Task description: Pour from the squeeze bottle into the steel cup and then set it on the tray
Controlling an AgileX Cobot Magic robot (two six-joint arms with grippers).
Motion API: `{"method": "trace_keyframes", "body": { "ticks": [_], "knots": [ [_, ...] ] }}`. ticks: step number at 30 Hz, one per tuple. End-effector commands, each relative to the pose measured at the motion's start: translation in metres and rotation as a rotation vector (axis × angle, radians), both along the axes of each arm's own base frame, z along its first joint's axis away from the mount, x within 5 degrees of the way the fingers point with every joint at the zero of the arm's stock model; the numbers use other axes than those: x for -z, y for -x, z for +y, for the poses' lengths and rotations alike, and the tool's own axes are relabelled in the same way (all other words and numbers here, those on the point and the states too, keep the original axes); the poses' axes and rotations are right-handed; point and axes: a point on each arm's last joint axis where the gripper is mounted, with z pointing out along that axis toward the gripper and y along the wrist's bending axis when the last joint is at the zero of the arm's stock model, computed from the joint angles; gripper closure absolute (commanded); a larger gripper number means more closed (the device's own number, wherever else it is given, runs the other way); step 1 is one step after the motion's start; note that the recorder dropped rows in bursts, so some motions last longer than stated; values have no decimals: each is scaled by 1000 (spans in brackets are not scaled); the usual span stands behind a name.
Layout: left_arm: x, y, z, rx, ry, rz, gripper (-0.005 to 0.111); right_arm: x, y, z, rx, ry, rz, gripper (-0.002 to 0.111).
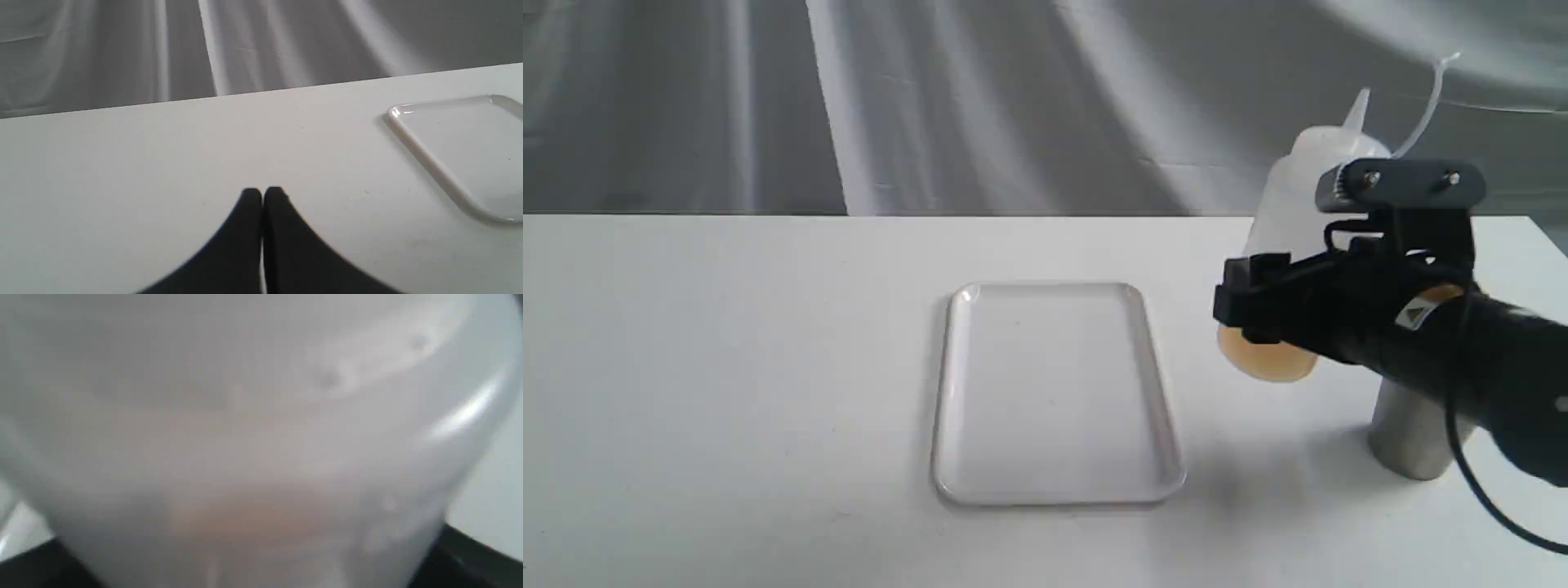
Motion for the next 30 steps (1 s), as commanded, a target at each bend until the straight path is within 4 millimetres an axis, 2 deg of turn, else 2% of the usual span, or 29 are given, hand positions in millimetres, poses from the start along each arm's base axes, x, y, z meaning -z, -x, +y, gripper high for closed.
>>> {"method": "trace_keyframes", "body": {
  "ticks": [1,5,9,20,24,30],
  "knots": [
    [1,0,0,6,2,-5,107,-36,11,-1,-33,11,-100,86],
    [1,0,0,6,3,-5,107,-62,27,-1,-92,55,-146,86],
    [1,0,0,5,5,-5,107,-78,40,-10,-119,117,-143,86],
    [1,0,0,5,5,-5,107,-117,96,-72,48,266,-70,86],
    [1,0,0,6,2,-5,107,-121,116,-91,153,294,3,86],
    [1,0,0,6,2,-5,107,-109,130,-110,271,364,202,86]
  ]
}}
